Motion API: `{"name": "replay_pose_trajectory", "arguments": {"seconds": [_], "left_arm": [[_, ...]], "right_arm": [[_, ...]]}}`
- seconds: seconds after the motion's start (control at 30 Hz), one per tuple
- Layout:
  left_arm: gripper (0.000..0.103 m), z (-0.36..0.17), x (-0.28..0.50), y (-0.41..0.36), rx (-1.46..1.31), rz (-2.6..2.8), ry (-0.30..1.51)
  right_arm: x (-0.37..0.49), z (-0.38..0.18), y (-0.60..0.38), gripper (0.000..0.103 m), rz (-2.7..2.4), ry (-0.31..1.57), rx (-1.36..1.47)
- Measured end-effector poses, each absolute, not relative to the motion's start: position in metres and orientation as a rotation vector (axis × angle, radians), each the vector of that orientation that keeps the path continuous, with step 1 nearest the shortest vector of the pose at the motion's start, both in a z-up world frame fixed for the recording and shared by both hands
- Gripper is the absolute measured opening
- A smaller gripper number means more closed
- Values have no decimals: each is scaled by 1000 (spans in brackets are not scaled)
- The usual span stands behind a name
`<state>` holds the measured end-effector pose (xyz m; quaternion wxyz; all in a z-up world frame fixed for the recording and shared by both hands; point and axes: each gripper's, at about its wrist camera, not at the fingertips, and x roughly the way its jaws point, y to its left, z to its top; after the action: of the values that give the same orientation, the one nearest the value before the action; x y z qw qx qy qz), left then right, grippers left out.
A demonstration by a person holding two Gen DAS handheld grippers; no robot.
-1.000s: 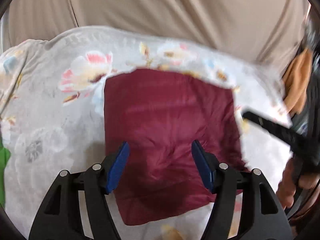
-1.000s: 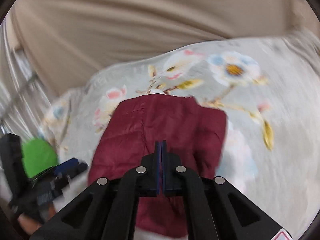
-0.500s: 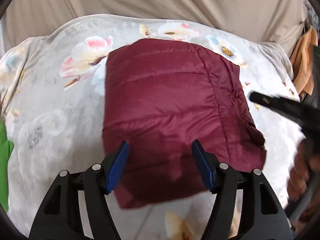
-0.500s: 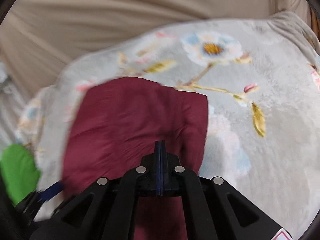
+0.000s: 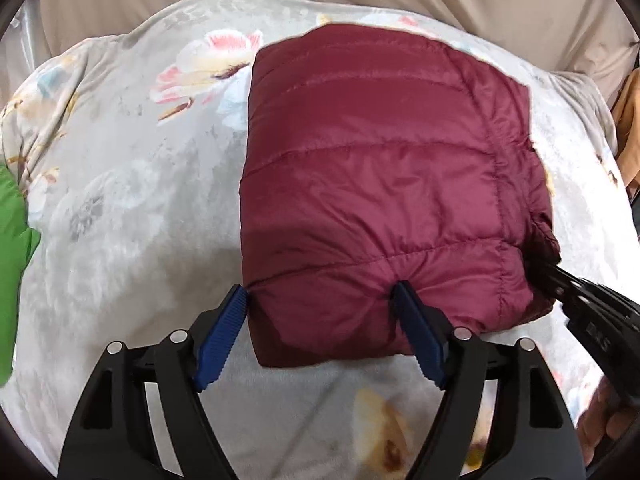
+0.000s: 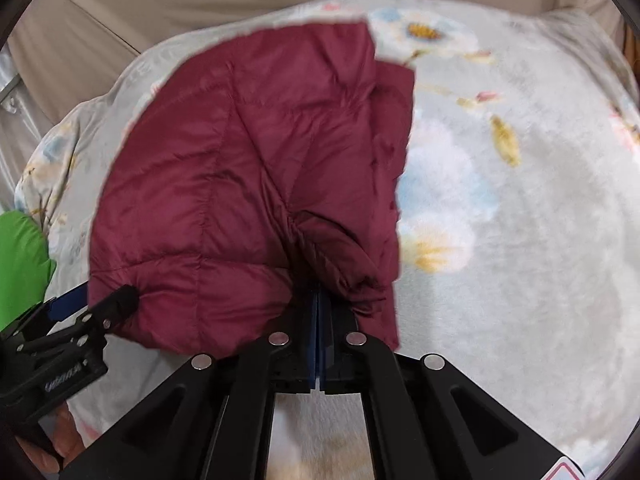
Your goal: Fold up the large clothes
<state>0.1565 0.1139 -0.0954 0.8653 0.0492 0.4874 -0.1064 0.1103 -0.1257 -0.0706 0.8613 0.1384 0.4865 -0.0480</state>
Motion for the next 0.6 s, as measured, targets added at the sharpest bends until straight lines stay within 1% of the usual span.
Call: {"name": "replay_pose_trajectory", "arguments": {"seconds": [0.03, 0.07, 0.1, 0.13, 0.17, 0.2, 0.23, 0.27, 0.3, 0.33, 0.4, 0.6], "left_arm": [[73, -92, 155, 114, 105, -225, 1015], [73, -89, 151, 113, 108, -227, 1005], [73, -86, 146, 112, 111, -229, 992], [74, -84, 140, 110, 118, -235, 977], [74, -85, 133, 107, 131, -237, 964], [75, -87, 127, 104, 147, -235, 956], [75, -90, 123, 102, 156, -232, 956], [75, -92, 120, 100, 159, -232, 958], [75, -95, 115, 99, 153, -229, 957], [75, -98, 112, 98, 148, -221, 956], [75, -106, 107, 98, 131, -204, 967], [75, -121, 90, 97, 125, -171, 985]], "right_arm": [[103, -63, -124, 1, -107, 1003, 275], [96, -56, -122, 4, -117, 990, 263], [86, -51, -119, 11, -124, 983, 258], [78, -50, -116, 13, -128, 983, 255], [71, -50, -113, 17, -137, 984, 249], [63, -54, -108, 24, -152, 987, 234], [57, -57, -104, 27, -170, 990, 220], [52, -61, -102, 33, -192, 995, 209], [48, -67, -100, 36, -219, 1010, 208], [45, -71, -98, 37, -227, 1017, 214], [40, -77, -95, 44, -242, 1024, 221], [33, -83, -85, 49, -248, 1013, 217]]}}
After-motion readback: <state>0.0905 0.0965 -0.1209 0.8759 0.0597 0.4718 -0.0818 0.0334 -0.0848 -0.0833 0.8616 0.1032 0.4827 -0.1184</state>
